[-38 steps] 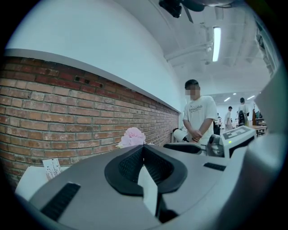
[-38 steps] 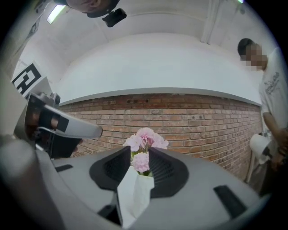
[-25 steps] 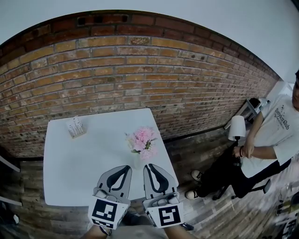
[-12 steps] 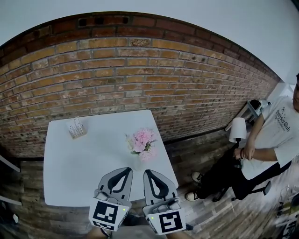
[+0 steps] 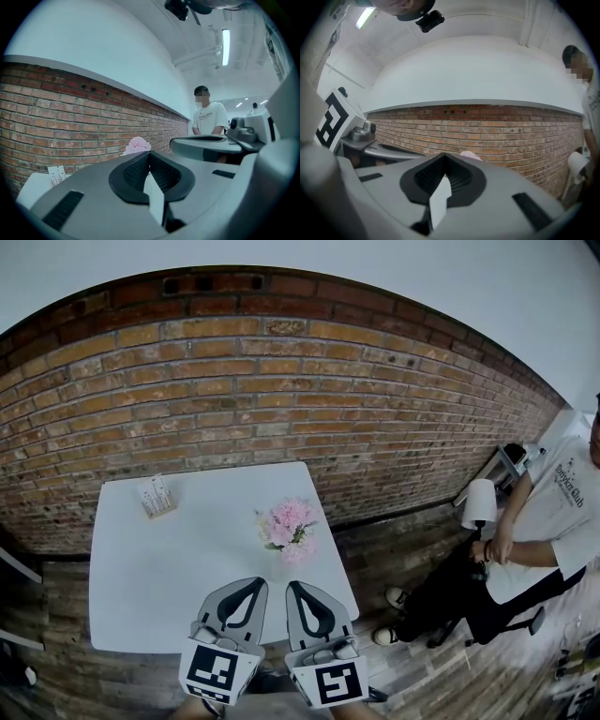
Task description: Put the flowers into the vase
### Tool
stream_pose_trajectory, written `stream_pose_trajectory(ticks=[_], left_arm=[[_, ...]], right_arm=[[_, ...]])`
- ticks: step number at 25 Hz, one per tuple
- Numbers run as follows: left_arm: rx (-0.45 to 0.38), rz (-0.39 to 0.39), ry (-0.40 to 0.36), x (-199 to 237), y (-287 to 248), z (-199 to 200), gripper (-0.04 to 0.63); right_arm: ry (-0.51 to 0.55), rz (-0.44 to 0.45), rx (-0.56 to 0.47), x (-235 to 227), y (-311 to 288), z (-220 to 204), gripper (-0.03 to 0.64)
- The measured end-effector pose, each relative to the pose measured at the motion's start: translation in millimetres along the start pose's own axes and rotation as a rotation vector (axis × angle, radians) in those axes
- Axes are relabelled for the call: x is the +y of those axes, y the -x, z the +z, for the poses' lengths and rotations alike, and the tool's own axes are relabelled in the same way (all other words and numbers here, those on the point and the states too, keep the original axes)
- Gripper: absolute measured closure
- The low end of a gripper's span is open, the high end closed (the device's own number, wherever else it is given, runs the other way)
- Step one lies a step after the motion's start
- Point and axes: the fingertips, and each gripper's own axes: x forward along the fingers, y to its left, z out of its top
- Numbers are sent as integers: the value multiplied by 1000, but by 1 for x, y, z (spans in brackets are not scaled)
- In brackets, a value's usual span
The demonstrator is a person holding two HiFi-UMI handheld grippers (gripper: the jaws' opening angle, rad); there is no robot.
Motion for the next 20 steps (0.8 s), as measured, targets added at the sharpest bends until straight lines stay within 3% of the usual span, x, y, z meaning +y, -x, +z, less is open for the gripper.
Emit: stream_pose_trajectory(ticks=[20], left_arm=[[-12, 13, -20, -4, 3, 7, 587]], right_arm=[[3, 13, -11, -3, 1, 6, 611]])
